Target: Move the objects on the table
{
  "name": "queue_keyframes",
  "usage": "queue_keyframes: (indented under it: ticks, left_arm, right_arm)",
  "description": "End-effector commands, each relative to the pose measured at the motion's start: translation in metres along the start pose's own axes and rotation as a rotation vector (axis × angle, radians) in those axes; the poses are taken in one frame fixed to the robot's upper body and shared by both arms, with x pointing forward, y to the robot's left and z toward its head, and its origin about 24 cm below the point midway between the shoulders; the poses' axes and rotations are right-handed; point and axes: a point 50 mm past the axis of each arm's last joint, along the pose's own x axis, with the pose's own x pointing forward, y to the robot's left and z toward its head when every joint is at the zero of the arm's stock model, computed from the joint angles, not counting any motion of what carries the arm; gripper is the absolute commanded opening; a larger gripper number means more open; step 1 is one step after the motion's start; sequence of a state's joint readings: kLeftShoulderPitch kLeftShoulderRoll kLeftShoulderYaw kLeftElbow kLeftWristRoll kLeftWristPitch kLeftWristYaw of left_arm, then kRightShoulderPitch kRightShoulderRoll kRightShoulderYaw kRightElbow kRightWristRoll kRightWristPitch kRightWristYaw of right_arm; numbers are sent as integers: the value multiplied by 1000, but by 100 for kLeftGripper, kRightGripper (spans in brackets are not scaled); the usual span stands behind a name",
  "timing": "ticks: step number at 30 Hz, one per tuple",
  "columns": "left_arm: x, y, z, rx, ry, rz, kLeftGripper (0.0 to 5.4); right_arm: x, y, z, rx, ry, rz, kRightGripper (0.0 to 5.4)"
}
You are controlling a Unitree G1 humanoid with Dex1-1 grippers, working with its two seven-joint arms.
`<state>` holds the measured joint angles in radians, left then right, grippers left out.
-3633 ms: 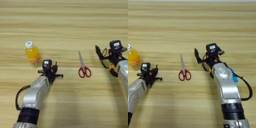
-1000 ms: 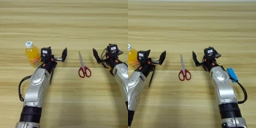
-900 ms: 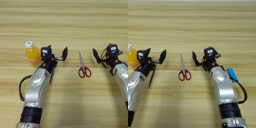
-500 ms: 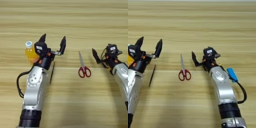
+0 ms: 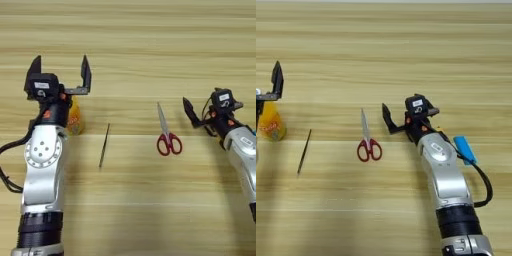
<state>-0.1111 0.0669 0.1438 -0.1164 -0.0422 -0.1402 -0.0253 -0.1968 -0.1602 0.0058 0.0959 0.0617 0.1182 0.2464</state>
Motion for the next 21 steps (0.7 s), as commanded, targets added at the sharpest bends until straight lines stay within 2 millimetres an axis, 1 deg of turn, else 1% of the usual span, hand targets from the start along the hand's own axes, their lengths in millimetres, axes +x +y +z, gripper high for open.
queue_keyframes:
  ticks: [1,8,11,21]
  left_arm:
    - [4,15,-15,45,73,52,538]
    - [3,18,-35,53,169,55,538]
    - [3,16,-39,31,190,33,538]
    - [1,16,-54,50,254,16,538]
  right_arm:
    - [3,1,2,-7,-8,3,540]
    - [3,1,2,-7,-9,5,540]
    - [3,1,2,-7,-10,5,540]
    - [4,2,2,-6,-9,8,540]
